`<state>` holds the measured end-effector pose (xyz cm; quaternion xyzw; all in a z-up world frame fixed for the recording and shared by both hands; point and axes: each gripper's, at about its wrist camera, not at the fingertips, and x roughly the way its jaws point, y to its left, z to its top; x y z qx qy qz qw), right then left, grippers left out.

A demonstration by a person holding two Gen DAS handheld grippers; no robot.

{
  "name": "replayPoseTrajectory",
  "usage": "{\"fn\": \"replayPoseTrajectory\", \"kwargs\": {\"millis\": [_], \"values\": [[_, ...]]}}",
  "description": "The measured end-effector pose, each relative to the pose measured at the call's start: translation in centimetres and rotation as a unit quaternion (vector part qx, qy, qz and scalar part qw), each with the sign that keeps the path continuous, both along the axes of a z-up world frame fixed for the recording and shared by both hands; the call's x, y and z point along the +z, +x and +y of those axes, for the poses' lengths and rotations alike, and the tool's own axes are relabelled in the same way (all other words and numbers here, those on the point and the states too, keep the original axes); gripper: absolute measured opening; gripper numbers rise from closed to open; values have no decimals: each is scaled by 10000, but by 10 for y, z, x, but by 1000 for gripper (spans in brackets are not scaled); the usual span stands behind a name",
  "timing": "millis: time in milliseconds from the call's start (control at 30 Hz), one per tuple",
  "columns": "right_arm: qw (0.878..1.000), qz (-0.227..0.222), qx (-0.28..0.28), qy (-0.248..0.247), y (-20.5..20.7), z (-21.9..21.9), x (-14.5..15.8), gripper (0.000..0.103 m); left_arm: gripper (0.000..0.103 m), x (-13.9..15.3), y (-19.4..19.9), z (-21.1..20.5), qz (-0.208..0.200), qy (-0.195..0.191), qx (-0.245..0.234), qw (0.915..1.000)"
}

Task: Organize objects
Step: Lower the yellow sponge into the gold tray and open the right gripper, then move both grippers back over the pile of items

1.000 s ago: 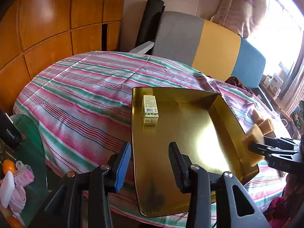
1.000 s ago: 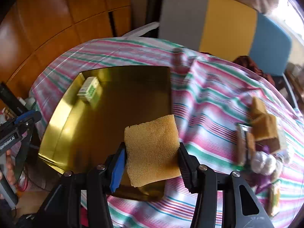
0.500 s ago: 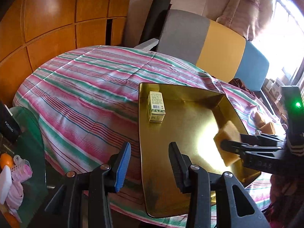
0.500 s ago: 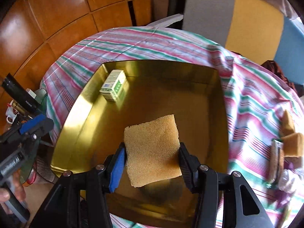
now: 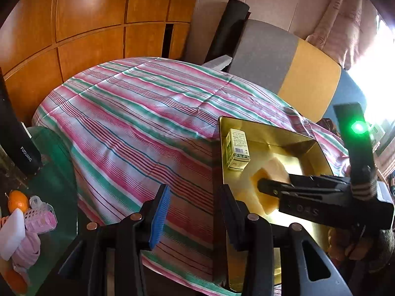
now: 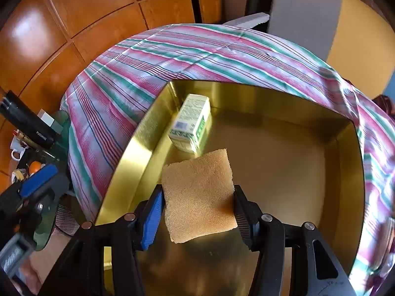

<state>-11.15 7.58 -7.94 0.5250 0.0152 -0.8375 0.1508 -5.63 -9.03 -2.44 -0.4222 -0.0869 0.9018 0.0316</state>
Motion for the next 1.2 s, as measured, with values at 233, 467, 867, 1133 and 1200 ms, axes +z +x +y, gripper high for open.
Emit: {"fn": "replayPoseTrajectory", "kwargs": {"millis": [233,467,867,1133,1200], "values": [[9999,-82,105,67,-16,-20,-9,56,41,0,0,1,-3,-31,-22,10000],[9997,-54,66,-249,-23,-19,-10,85,41,-1,-1,0,-24,-17,-25,10000],[9976,365,-338,-491,0,11,16,102,42,3,2,7,22,-86,-160,9998],[9936,741,-764,-389,31,56,34,103,42,4,8,23,28,-182,-354,9992],[9922,809,-876,-355,39,69,37,103,42,4,9,28,17,-213,-395,9990]]}}
